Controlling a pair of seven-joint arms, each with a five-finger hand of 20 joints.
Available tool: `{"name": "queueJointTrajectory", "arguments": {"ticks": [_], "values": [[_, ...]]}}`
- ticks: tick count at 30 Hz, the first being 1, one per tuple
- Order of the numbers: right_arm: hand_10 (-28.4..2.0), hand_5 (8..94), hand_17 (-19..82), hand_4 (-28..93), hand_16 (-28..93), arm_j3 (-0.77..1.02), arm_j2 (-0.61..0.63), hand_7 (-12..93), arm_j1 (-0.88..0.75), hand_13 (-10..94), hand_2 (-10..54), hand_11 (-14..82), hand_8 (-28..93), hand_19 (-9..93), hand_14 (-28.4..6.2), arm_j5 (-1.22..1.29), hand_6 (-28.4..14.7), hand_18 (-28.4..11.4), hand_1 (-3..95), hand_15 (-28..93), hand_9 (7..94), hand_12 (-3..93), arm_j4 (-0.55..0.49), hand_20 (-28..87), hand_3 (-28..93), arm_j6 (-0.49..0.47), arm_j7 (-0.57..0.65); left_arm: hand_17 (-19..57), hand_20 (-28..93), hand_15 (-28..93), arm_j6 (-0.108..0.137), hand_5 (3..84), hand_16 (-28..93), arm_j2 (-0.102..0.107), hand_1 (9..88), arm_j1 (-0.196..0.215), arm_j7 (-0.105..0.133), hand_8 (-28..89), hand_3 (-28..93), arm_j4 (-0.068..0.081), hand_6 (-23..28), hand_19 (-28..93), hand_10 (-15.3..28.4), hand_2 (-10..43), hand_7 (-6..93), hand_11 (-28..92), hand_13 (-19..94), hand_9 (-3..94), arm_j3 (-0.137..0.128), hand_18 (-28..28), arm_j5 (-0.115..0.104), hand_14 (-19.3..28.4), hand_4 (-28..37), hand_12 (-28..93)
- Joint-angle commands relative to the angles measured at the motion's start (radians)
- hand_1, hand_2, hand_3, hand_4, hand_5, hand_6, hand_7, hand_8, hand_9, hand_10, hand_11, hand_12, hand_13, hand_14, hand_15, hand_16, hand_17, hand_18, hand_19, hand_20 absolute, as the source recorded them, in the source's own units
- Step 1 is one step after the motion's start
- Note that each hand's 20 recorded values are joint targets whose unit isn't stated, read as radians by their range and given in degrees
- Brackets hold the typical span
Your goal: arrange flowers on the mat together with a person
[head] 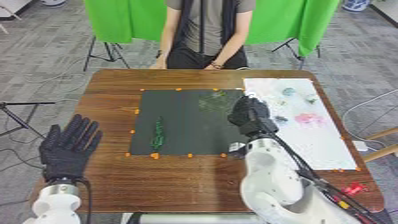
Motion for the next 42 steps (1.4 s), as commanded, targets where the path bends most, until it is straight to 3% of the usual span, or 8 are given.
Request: {"name": "queueJointTrajectory", "arguments": {"ticks": [1, 8, 11, 14, 18, 28, 34, 42], "values": [[-14.5, 80.4, 27, -22, 28, -0.072, -0.085, 33, -0.011, 63, -9.5, 41.7, 16, 80, -18.5, 0.081, -3.1, -27.8, 52.4, 72, 78.9, 45.0, 0.038, 20, 74, -0.068, -0.023, -5.1, 7, 30, 0.027, 50.5, -7, 0.008, 26.9, -0.005, -0.026, -10, 75, 0.006, 8.7, 40, 14.0, 12.7, 11.4, 18, 34, 45.3, 0.009, 15.8, -0.006, 16.1, -28.3, 6], [-14.5, 80.5, 27, -22, 28, -0.126, -0.102, 32, -0.01, 63, -9.5, 40.7, 16, 80, -18.6, -0.034, -3.2, -27.9, 52.4, 72, 79.0, 45.6, 0.082, 19, 74, -0.104, -0.043, -4.8, 8, 31, 0.04, 51.2, -7, 0.018, 29.5, -0.012, -0.031, -10, 75, 0.008, 8.6, 41, 13.8, 12.2, 12.0, 19, 35, 46.2, 0.017, 16.0, -0.034, 16.0, -28.3, 7], [-14.8, 80.5, 26, -21, 28, -0.144, -0.108, 32, -0.027, 62, -9.5, 40.7, 17, 80, -18.8, -0.142, -3.4, -28.1, 52.1, 72, 79.1, 45.5, 0.096, 19, 74, -0.12, -0.079, -4.5, 8, 31, 0.059, 51.6, -7, 0.016, 33.2, -0.016, -0.058, -10, 76, 0.007, 8.4, 41, 13.7, 13.9, 12.4, 19, 35, 46.6, 0.017, 15.9, 0.038, 16.0, -28.2, 6], [-14.9, 80.6, 26, -21, 28, -0.161, -0.128, 32, -0.027, 62, -9.5, 40.8, 17, 80, -18.9, -0.172, -3.5, -28.2, 52.0, 72, 79.1, 45.4, 0.111, 19, 74, -0.124, -0.081, -4.4, 8, 31, 0.049, 51.7, -8, 0.011, 34.9, -0.026, -0.06, -11, 77, 0.012, 8.3, 41, 13.5, 14.2, 12.8, 19, 35, 46.9, 0.021, 15.9, 0.013, 15.7, -28.2, 6], [-15.3, 80.1, 26, -20, 28, -0.152, -0.156, 31, -0.03, 62, -9.5, 40.9, 18, 80, -19.1, -0.113, -3.8, -28.3, 50.9, 72, 78.0, 44.7, 0.12, 18, 74, -0.137, -0.095, -4.3, 7, 32, 0.059, 51.8, -8, 0.007, 36.1, -0.042, -0.078, -11, 77, 0.02, 8.3, 41, 13.5, 13.9, 13.0, 20, 35, 47.2, 0.032, 15.8, 0.022, 15.6, -28.2, 6], [-17.4, 76.6, 23, -20, 26, -0.151, -0.168, 28, -0.041, 59, -9.5, 44.6, 12, 80, -20.2, -0.095, -5.3, -28.4, 45.8, 71, 74.6, 34.1, 0.123, 14, 71, -0.097, -0.118, -4.2, 7, 32, 0.057, 51.8, -8, 0.012, 37.9, -0.043, -0.057, -11, 79, 0.025, 8.1, 42, 13.4, 13.7, 13.6, 20, 35, 47.3, 0.038, 15.8, -0.017, 15.4, -28.1, 6], [-17.9, 74.5, 23, -21, 25, -0.131, -0.152, 24, -0.04, 59, -9.5, 46.5, -8, 80, -20.3, -0.065, -4.4, -28.4, 36.3, 71, 73.9, 30.5, 0.102, 14, 76, -0.063, -0.123, -4.3, 7, 33, 0.063, 51.6, -8, 0.0, 36.5, -0.029, -0.048, -11, 78, 0.018, 8.2, 42, 13.6, 12.5, 13.5, 20, 35, 47.1, 0.04, 15.7, -0.038, 15.5, -28.2, 6], [-18.5, 72.3, 21, -21, 26, -0.101, -0.115, 26, -0.046, 56, -9.5, 48.0, -10, 79, -20.8, -0.043, -4.9, -28.4, 35.2, 72, 70.6, 31.6, 0.054, 15, 74, -0.261, -0.122, -4.3, 7, 33, 0.076, 51.6, -8, -0.002, 35.4, -0.014, -0.032, -11, 77, 0.013, 8.5, 42, 13.7, 12.5, 13.4, 20, 35, 47.1, 0.028, 15.8, -0.051, 15.6, -28.3, 6]]}}
